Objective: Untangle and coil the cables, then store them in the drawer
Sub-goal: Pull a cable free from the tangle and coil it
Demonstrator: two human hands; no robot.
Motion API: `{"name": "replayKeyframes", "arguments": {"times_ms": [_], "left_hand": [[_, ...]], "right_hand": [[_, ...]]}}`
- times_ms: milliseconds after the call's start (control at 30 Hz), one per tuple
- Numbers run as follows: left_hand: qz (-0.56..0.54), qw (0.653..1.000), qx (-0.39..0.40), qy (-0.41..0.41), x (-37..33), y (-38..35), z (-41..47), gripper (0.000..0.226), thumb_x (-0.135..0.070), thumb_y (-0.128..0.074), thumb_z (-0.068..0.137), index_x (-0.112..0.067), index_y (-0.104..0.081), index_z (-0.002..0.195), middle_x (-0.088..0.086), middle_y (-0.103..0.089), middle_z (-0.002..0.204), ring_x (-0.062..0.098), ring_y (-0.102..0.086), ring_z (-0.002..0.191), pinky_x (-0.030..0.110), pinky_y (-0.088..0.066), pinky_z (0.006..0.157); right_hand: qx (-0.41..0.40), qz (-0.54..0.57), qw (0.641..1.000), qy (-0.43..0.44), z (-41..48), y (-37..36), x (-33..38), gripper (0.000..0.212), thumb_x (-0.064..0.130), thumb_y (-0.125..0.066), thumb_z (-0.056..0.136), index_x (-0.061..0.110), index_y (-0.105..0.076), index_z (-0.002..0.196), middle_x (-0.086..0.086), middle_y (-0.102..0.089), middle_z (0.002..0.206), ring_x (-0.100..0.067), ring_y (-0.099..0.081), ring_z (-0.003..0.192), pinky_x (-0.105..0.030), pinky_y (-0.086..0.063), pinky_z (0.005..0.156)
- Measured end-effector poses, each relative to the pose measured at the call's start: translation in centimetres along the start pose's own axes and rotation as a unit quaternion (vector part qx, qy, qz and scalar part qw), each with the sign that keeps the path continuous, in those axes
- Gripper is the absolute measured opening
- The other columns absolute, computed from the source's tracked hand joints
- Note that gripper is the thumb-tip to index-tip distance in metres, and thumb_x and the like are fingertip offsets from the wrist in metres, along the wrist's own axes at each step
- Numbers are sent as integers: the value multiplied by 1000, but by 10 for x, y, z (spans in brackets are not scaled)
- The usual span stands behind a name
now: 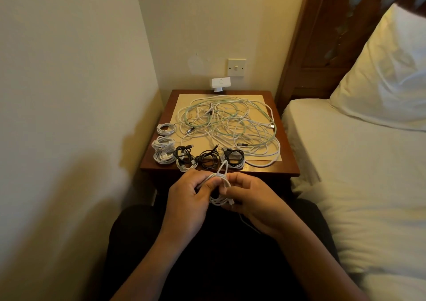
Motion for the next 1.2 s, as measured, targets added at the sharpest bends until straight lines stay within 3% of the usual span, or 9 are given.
{"name": "replayKeyframes", "arguments": {"times_ms": [100, 200, 367, 467, 533, 667, 833, 933, 1200], "left_hand": [[23, 1000, -4, -6, -2, 3, 1, 13, -25, -67, 97, -27, -79, 101, -16, -70, 93, -1, -64, 92, 6, -44, 72], [69, 997, -25, -2, 5, 14, 6, 15, -28, -63, 100, -27, -77, 103, -16, -71, 92, -7, -63, 90, 5, -43, 71], [53, 996, -32, 66, 23, 36, 22, 21, -36, -58, 101, -32, -76, 91, -27, -69, 79, -8, -62, 79, 9, -40, 62], [-134, 978, -29, 156, 31, 23, 16, 27, -34, -58, 101, -22, -79, 89, -10, -62, 71, 6, -56, 72, 25, -45, 73], [-295, 930, 5, 220, 32, 10, 11, 28, -29, -58, 99, -16, -81, 90, 0, -61, 74, 17, -55, 76, 35, -47, 77], [-405, 873, 46, 269, 25, -6, 1, 27, -24, -58, 98, -6, -76, 105, 4, -68, 79, 12, -63, 74, 27, -48, 68], [-307, 928, 29, 210, 21, -12, -5, 22, -21, -60, 100, -14, -79, 106, 7, -78, 99, 22, -75, 94, 36, -60, 82], [-313, 930, 1, 191, 16, -14, -6, 21, -20, -61, 99, -13, -78, 108, 6, -78, 103, 20, -75, 97, 38, -61, 86], [-345, 913, 8, 219, 17, -28, -13, 22, -21, -58, 101, -16, -78, 110, 5, -78, 104, 18, -75, 98, 35, -61, 85]], "right_hand": [[-31, -163, 984, 57, -4, 2, 9, 25, 11, -63, 99, 24, -72, 118, 1, -78, 107, -13, -73, 103, -38, -57, 95], [-47, -432, 898, 69, -11, -4, 19, 34, 15, -58, 103, 31, -64, 133, 10, -72, 118, -6, -66, 111, -36, -55, 101], [-62, -486, 863, 120, -30, 1, 34, 33, 14, -56, 104, 25, -62, 135, 9, -71, 120, -7, -66, 110, -33, -56, 98], [-129, -536, 810, 201, -33, 9, 41, 27, 28, -54, 105, 33, -68, 127, 16, -68, 116, -3, -55, 109, -21, -48, 91], [-158, -543, 790, 238, -34, 12, 40, 26, 29, -59, 102, 33, -71, 124, 17, -63, 117, -4, -48, 111, -15, -41, 87], [-190, -381, 868, 257, -39, 17, 32, 23, 22, -70, 96, 33, -75, 116, 19, -71, 103, 3, -65, 99, -21, -56, 85], [-138, -94, 977, 129, -30, 10, 10, 20, 16, -65, 98, 26, -76, 112, 7, -79, 105, -11, -74, 103, -34, -61, 90], [-104, -2, 991, 79, -30, 6, 2, 26, 12, -60, 101, 26, -76, 116, 4, -78, 112, -13, -72, 110, -37, -57, 97], [-121, 12, 989, 81, -27, 9, -11, 24, 20, -60, 100, 27, -78, 113, 3, -77, 113, -14, -70, 111, -37, -55, 98]]}}
Point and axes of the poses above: each hand's wrist, its own z-axis towards the middle knuckle, its own y-axis out of the back of the hand, x = y × z, the point moved 6 cm from there along z, towards the middle knuckle
